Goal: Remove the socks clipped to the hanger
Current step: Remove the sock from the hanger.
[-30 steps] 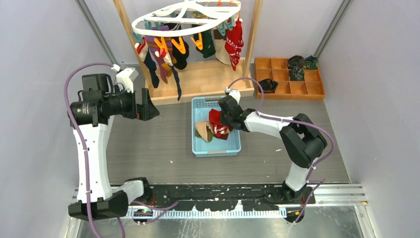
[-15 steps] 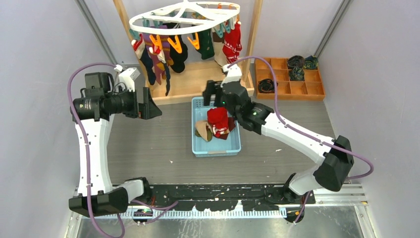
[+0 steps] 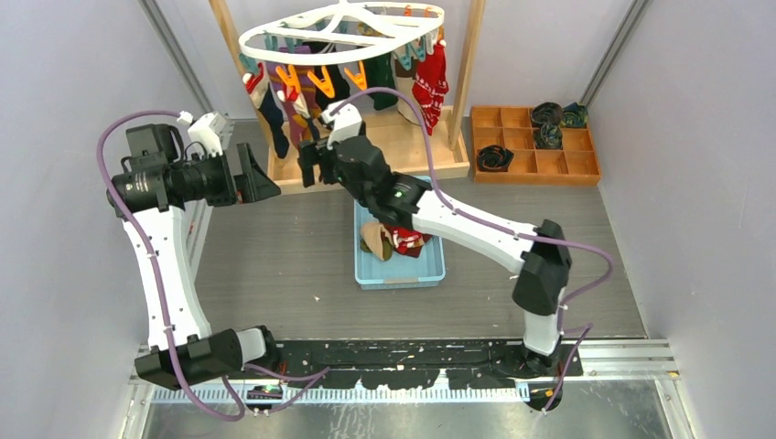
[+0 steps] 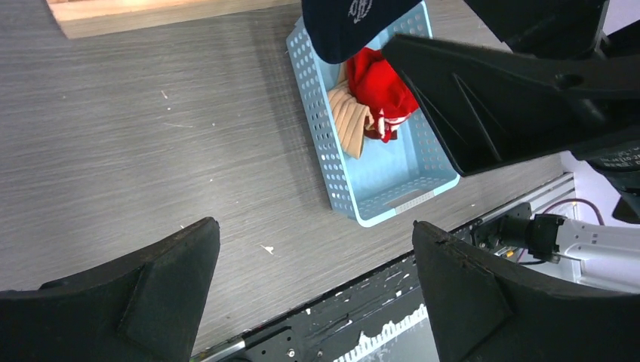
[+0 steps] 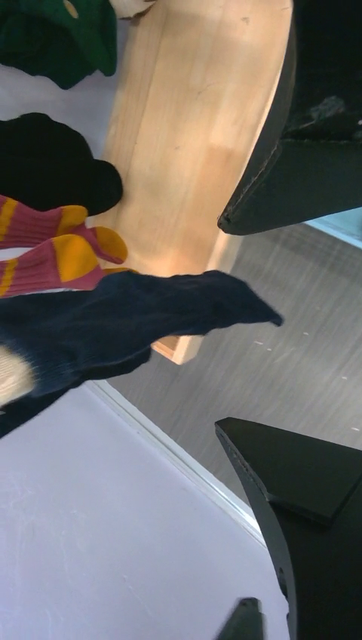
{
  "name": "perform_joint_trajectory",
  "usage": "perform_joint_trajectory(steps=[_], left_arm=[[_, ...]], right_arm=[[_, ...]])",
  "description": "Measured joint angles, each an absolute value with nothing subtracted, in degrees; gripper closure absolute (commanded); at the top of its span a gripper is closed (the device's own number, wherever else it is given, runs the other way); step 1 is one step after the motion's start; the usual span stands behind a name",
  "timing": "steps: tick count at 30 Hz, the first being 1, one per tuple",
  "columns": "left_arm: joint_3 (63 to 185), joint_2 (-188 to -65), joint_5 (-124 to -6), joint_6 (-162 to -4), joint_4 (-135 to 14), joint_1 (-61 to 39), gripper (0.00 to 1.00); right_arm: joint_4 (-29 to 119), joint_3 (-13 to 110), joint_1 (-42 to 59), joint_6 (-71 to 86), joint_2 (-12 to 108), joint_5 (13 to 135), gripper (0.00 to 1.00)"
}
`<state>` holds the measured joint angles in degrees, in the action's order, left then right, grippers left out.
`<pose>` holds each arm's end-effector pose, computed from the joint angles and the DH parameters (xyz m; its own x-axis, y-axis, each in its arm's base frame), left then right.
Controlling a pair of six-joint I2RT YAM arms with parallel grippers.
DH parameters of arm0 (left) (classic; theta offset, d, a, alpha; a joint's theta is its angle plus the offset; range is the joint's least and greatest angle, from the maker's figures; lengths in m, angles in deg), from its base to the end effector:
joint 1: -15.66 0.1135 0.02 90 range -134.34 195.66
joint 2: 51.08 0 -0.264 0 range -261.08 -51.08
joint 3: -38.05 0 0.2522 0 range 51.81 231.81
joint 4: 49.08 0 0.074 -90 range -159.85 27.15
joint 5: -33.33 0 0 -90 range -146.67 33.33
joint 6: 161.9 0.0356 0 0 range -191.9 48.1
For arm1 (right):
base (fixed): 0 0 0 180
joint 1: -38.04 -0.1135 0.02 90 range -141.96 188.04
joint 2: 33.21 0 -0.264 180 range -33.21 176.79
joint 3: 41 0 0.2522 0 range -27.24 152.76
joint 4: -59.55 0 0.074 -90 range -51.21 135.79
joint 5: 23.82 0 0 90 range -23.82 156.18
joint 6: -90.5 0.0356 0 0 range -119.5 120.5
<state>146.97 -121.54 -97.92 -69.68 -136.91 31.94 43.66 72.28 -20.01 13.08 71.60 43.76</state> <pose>0.1936 0.0321 0.4427 -0.7202 -0.1800 -0.6701 0.2294 0.8497 -0.4748 0.2459 0.3687 0.3921 -0.1939 0.0695 -0.9785 -0.5553 0.8145 0.1679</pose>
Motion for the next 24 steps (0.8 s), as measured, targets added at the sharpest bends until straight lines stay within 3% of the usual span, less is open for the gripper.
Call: perform_joint_trajectory(steps=[6, 9, 11, 14, 24], left_arm=[[147.0, -122.7, -99.0, -70.0, -137.5, 33.7, 0.00], [147.2, -122.6, -100.2, -70.0, -137.7, 34.3, 0.00], [147.3, -122.5, -100.8, -70.0, -137.8, 34.6, 0.00], [147.3, -122.2, -101.3, -69.9, -138.0, 34.6, 0.00], [147.3, -121.0, -103.3, -68.6, -138.2, 34.7, 0.00]], right_arm=[[45.8, 81.9, -20.4, 7.9, 79.9, 37.1, 0.43], [46.7, 85.0, -20.4, 5.3, 82.0, 34.3, 0.76], [46.9, 86.9, -20.6, 4.0, 83.0, 33.8, 0.91], [47.0, 87.2, -20.9, 3.1, 82.9, 34.0, 0.99], [42.3, 74.3, -23.0, 5.9, 68.8, 41.3, 0.99]])
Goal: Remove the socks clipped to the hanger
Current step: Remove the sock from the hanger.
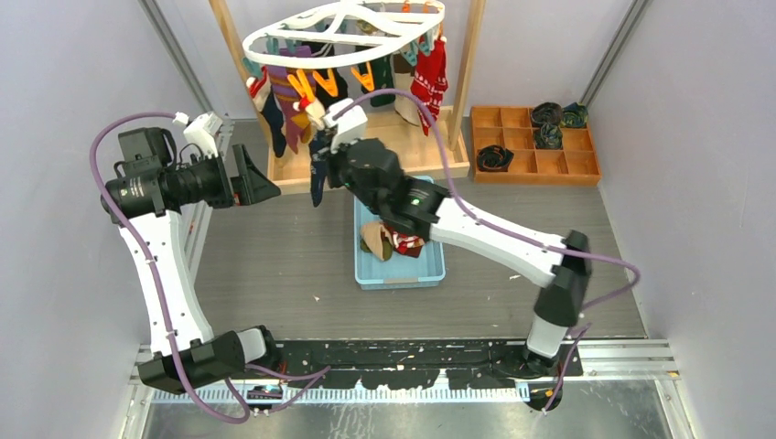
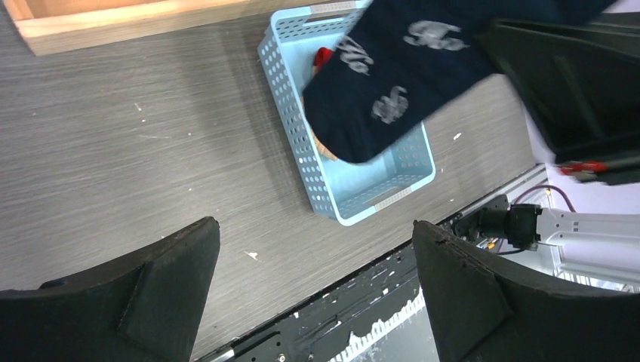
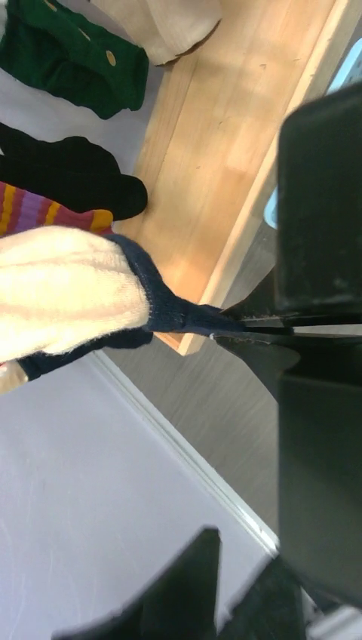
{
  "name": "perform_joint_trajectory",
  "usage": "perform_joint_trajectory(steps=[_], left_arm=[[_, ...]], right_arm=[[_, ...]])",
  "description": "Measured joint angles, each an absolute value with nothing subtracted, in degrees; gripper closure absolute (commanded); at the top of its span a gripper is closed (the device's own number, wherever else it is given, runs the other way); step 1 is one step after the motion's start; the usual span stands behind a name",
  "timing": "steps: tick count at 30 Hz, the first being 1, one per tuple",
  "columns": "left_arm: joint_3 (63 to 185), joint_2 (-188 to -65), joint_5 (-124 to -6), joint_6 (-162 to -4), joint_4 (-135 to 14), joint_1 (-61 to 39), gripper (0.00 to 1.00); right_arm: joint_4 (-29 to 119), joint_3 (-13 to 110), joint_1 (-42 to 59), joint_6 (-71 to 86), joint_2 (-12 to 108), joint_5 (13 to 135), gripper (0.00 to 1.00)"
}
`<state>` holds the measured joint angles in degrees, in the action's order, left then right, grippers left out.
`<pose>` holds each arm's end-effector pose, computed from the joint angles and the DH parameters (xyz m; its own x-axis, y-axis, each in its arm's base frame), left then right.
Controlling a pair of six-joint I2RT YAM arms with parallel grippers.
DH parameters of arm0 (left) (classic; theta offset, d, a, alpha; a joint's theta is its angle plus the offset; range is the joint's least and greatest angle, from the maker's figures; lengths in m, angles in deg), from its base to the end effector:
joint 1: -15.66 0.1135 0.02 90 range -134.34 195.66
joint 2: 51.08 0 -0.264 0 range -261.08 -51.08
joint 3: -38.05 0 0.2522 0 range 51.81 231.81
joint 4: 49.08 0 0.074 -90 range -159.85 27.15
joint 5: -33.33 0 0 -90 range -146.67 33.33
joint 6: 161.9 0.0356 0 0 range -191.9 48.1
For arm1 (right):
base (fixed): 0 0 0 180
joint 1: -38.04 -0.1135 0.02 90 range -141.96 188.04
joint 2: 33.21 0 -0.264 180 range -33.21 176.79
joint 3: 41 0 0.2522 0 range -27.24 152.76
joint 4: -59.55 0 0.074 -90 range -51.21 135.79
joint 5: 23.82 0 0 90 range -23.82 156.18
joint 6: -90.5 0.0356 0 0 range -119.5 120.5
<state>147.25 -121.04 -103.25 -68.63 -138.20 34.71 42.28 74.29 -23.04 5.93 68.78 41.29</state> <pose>0.1864 0.0370 0.4458 -0.7092 -0.2034 -0.6750 0.2589 0.8154 -0.5178 0.2193 0.3659 0.4224 -0.0893 0.0160 -0.9959 -0.5851 0.8083 0.0654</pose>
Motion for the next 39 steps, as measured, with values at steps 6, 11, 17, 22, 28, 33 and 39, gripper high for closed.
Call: perform_joint_trajectory(steps=[6, 11, 17, 22, 28, 33, 39], left_arm=[[147.3, -120.3, -106.5, -68.1, -138.7, 34.8, 0.00], [148.6, -119.7, -108.5, -67.6, -140.1, 33.5, 0.00], [150.5, -118.2, -108.7, -66.9, -140.4, 25.9, 0.00], [150.4, -117.8, -108.6, -67.9, -139.1, 19.4, 0.00], [149.8, -118.1, -108.7, -71.5, -134.1, 13.6, 0.00], [149.0, -119.2, -109.7, -75.1, -128.7, 10.3, 0.01], [147.7, -120.6, -111.3, -78.4, -123.0, 8.0, 0.01]], right_arm=[[40.1, 67.1, -22.8, 9.5, 54.7, 44.1, 0.99], [38.3, 63.5, -21.2, 12.2, 46.6, 46.5, 0.99], [33.2, 61.3, -13.1, 19.2, 42.1, 59.2, 0.99], [30.7, 59.2, -9.3, 24.4, 40.5, 70.3, 0.99], [32.6, 55.9, -9.8, 30.2, 39.1, 78.8, 0.99], [36.8, 54.0, -9.5, 35.0, 38.8, 82.5, 0.99], [43.8, 51.8, -9.5, 40.3, 38.8, 86.3, 0.99]])
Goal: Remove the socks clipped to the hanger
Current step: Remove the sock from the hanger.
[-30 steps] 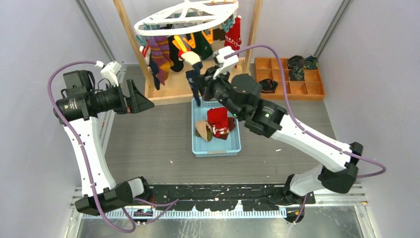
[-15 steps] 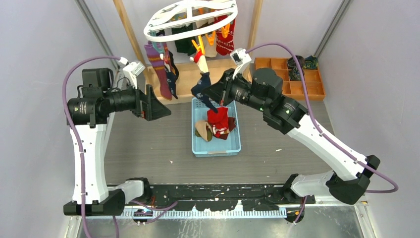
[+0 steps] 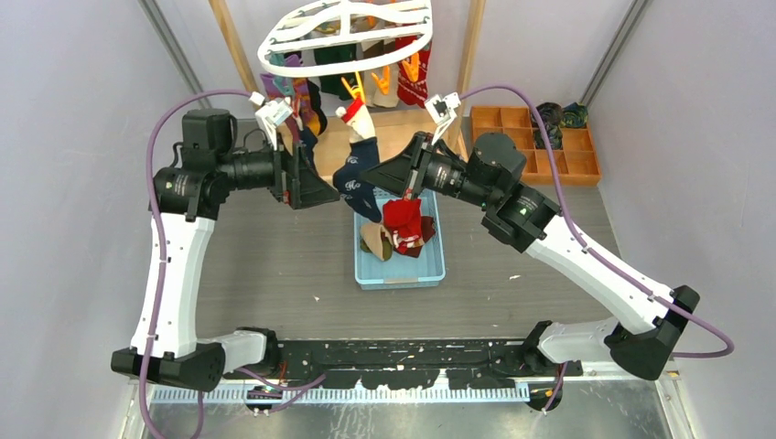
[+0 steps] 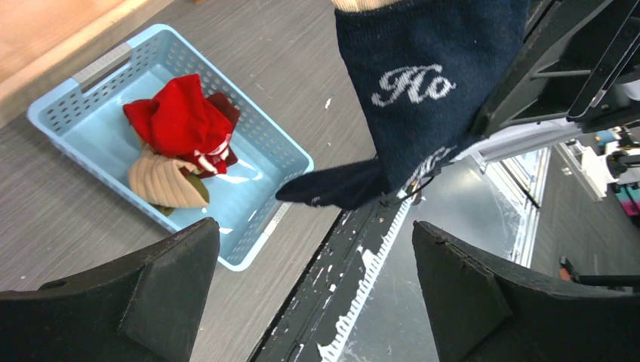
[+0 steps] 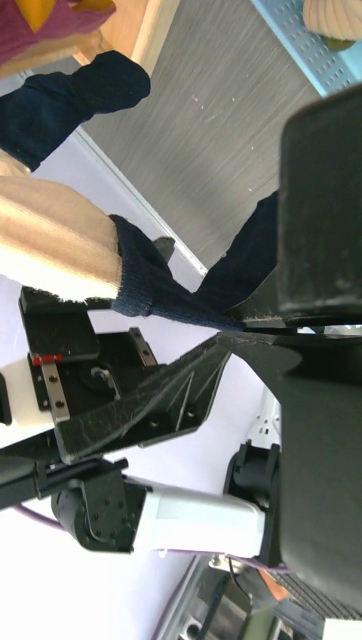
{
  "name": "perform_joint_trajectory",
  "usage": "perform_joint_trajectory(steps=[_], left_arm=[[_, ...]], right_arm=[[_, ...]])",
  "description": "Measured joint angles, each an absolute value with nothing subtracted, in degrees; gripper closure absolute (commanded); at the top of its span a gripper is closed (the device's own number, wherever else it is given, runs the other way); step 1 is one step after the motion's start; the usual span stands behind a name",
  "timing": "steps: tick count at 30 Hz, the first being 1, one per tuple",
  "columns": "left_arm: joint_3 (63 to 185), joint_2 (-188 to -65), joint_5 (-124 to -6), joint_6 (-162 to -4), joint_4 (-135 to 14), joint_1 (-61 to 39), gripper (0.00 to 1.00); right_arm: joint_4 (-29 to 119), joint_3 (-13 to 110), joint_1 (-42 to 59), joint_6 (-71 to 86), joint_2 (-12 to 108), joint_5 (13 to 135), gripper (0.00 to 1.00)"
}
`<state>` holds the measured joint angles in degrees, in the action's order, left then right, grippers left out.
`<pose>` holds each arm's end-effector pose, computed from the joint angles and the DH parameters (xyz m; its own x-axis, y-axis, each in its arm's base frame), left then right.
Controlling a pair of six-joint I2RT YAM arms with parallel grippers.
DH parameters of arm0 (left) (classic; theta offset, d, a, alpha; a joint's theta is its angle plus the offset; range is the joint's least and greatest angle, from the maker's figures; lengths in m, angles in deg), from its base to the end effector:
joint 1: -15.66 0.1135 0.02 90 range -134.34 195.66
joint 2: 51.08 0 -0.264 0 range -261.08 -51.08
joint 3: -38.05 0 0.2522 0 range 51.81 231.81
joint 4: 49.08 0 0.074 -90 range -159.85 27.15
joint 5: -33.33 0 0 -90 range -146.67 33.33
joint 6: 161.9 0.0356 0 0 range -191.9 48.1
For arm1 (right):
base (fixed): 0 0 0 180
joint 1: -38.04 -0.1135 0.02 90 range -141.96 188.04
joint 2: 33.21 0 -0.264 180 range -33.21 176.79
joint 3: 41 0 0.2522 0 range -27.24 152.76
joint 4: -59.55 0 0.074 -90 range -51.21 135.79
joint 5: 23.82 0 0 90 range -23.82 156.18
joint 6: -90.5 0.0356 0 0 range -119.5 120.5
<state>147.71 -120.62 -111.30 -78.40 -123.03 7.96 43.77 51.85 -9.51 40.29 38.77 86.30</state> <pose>0.1935 -0.0555 0.4707 -0.6329 0.0195 -0.7740 0.6816 0.4882 -0.5451 0.1806 0.2156 0.4639 -0.5454 0.2941 -0.7849 -0.7484 0.2508 0.6140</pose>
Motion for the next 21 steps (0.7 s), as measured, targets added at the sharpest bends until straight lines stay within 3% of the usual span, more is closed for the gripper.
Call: perform_joint_trajectory(steps=[4, 7, 13, 16, 21], left_arm=[[145.7, -121.1, -113.2, -80.2, -120.7, 7.5, 0.04], [143.8, -121.1, -114.9, -82.1, -118.1, 7.3, 0.13], [140.6, -120.9, -118.6, -85.5, -113.5, 6.8, 0.44], [138.9, -120.0, -120.1, -87.6, -111.1, 6.6, 0.66], [136.2, -117.1, -121.3, -90.1, -107.4, 6.1, 0.92]], right_arm=[[47.3, 50.3, -9.5, 43.5, 38.8, 88.1, 0.99], [49.9, 49.5, -9.5, 45.9, 38.8, 89.1, 0.99], [54.3, 47.9, -9.5, 49.7, 38.8, 90.3, 0.99], [55.4, 47.7, -9.5, 50.9, 39.2, 90.4, 0.91], [55.3, 47.7, -9.6, 51.7, 39.8, 89.5, 0.87]])
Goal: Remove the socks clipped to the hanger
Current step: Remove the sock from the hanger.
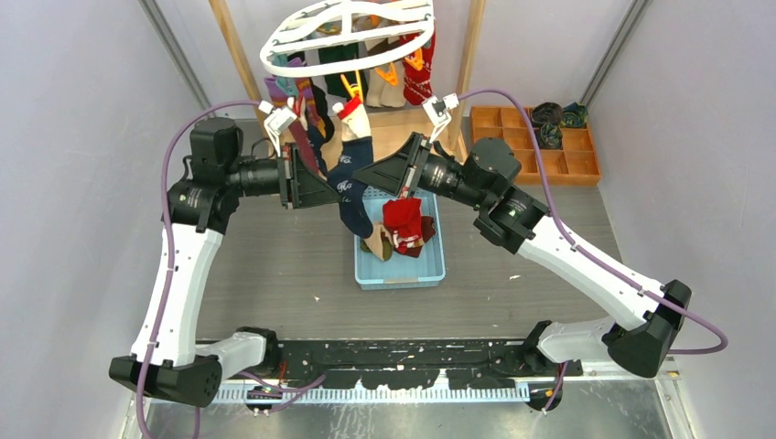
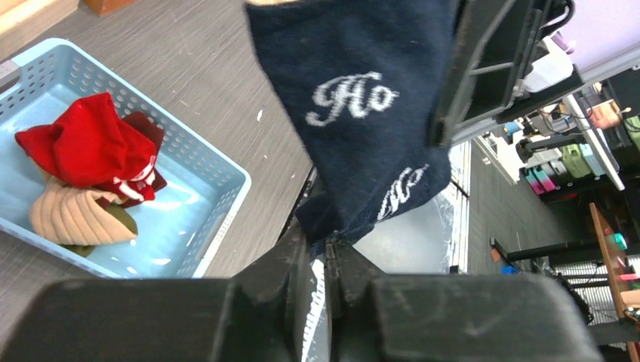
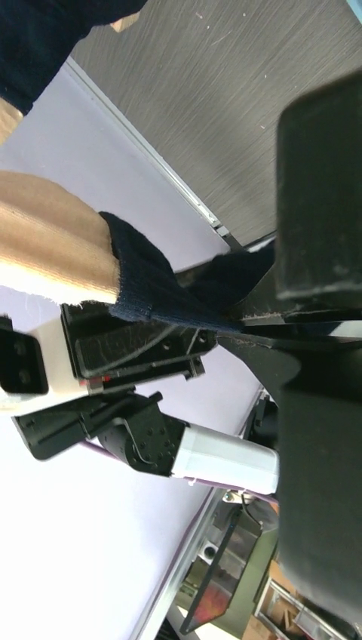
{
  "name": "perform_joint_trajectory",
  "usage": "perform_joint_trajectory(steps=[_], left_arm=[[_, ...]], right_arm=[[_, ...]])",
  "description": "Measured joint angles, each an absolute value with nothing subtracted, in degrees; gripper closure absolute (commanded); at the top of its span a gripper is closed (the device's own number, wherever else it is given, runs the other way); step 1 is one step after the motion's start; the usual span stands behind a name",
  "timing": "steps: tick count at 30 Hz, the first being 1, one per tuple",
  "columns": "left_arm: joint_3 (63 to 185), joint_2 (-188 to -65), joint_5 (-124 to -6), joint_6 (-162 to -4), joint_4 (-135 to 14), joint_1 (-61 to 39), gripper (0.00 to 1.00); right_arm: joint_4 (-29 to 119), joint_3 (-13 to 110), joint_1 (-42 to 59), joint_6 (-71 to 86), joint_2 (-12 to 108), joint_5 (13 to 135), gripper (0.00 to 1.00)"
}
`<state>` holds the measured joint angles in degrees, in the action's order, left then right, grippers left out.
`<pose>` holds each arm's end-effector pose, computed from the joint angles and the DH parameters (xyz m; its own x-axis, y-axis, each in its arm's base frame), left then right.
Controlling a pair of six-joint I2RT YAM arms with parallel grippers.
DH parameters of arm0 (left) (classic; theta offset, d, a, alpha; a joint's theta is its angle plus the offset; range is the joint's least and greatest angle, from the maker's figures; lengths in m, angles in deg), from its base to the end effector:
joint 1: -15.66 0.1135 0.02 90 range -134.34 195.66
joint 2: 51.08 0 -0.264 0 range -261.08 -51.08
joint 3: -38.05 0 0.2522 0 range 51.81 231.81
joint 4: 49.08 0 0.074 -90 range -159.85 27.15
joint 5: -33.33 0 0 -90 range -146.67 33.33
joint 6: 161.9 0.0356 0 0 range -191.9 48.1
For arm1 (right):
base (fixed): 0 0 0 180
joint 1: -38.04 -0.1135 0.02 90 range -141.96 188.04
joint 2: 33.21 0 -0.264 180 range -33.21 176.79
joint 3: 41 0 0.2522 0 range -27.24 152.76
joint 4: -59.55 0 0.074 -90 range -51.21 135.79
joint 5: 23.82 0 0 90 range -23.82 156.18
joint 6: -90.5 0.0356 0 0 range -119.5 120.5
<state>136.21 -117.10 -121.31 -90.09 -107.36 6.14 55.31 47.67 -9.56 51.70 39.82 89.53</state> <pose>0.1982 -0.0659 0.4496 -0.6846 -0.0208 -0.7286 0.6917 0.2966 -0.6585 0.1854 0.2240 0.4551 -0.6490 0.3503 -0.6753 -0.6929 0.0944 0.7149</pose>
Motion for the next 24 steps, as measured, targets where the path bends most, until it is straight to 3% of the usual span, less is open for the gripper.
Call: perform_joint_trajectory(steps=[2, 4, 6, 7, 10, 13, 15, 24], left_arm=[[135.8, -116.1, -121.3, -90.8, -106.4, 6.0, 0.99], [135.5, -115.1, -121.2, -91.1, -105.9, 6.0, 1.00], [135.1, -114.3, -120.9, -91.1, -105.6, 6.0, 1.00], [134.9, -113.8, -120.8, -91.1, -105.5, 6.0, 1.00], [134.7, -113.3, -120.5, -91.1, -105.5, 5.9, 1.00], [134.7, -113.0, -120.1, -91.0, -105.5, 5.7, 1.00], [134.6, -112.8, -119.6, -91.0, -105.5, 5.5, 1.00], [133.5, -110.9, -118.6, -90.1, -106.5, 4.3, 1.00]], right_arm=[[54.7, 47.7, -9.6, 51.7, 39.8, 88.5, 0.82], [54.0, 47.7, -9.6, 51.7, 39.8, 87.5, 0.70], [53.1, 47.7, -9.6, 51.3, 39.8, 86.3, 0.67], [52.4, 47.7, -9.7, 50.9, 39.8, 85.4, 0.61], [49.3, 48.4, -9.9, 49.2, 39.8, 82.8, 0.30], [44.4, 51.5, -9.9, 46.5, 40.4, 79.9, 0.19], [41.1, 56.5, -9.8, 44.0, 42.2, 78.0, 0.15], [34.2, 76.9, -9.7, 36.1, 53.3, 71.9, 0.14]])
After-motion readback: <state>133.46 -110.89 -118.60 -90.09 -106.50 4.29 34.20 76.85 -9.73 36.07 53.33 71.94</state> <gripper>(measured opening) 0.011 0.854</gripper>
